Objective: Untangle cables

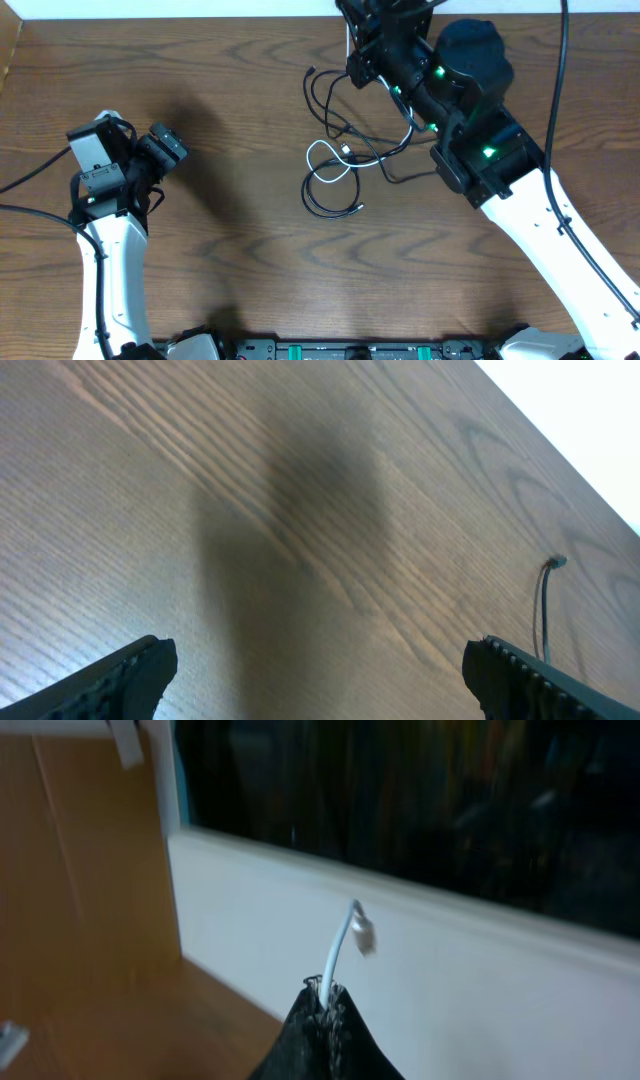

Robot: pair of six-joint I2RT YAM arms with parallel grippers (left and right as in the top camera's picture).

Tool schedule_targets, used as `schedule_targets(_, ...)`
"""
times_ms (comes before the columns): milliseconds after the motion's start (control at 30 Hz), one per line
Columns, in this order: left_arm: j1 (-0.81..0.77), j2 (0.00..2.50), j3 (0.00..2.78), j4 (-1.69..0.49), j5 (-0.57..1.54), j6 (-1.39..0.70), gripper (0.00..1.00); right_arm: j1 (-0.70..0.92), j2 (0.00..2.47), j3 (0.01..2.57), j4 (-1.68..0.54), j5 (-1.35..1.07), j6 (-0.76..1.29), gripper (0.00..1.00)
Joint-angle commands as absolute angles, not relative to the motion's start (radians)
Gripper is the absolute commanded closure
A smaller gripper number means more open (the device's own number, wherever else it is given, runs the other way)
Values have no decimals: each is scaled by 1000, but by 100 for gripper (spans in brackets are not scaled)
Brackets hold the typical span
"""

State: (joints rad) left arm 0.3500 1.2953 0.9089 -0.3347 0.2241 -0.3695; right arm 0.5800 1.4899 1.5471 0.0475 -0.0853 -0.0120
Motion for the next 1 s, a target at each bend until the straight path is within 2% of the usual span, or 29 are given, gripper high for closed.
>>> schedule_targets(0, 352, 1287, 920, -336, 228, -368, 4, 583, 1459, 1556, 197, -82, 24, 99)
schedule_targets(133, 352, 1287, 920, -337, 228, -368, 4, 583, 1457, 1560, 323, -82, 42, 99)
schedule_targets(300, 352, 1287, 920, -337, 228, -368, 4, 583, 1458, 1600, 286, -92, 51, 99)
schedule_targets(600, 352, 1287, 920, -336, 228, -368, 4, 554, 1458, 1725, 39, -167, 16, 99)
schedule_targets(967, 352, 1287, 920, -336, 228, -368, 4, 508, 1467, 1726, -252, -168, -9, 99)
